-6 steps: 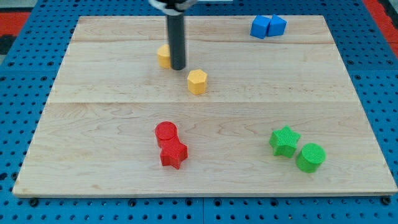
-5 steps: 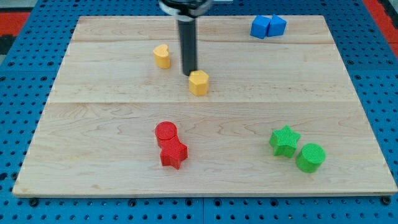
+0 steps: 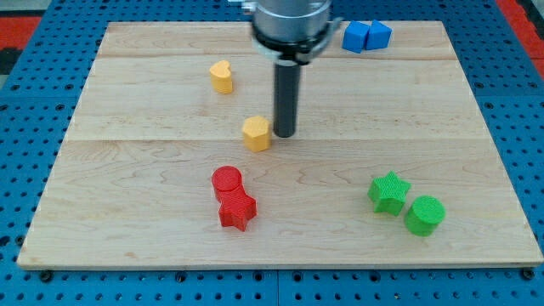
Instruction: Push the yellow hexagon towards the center
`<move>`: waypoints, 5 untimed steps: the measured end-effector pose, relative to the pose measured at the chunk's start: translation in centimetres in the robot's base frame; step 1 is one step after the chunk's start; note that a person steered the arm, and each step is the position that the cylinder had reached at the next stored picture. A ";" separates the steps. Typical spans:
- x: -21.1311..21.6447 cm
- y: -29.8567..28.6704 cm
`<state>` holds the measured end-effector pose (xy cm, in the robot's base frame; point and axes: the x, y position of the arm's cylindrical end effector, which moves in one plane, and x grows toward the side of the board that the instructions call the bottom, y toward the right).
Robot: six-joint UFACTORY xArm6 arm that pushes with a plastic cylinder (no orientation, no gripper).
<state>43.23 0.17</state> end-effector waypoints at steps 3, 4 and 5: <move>1.3 -4.1; 0.3 -3.0; 0.1 -4.4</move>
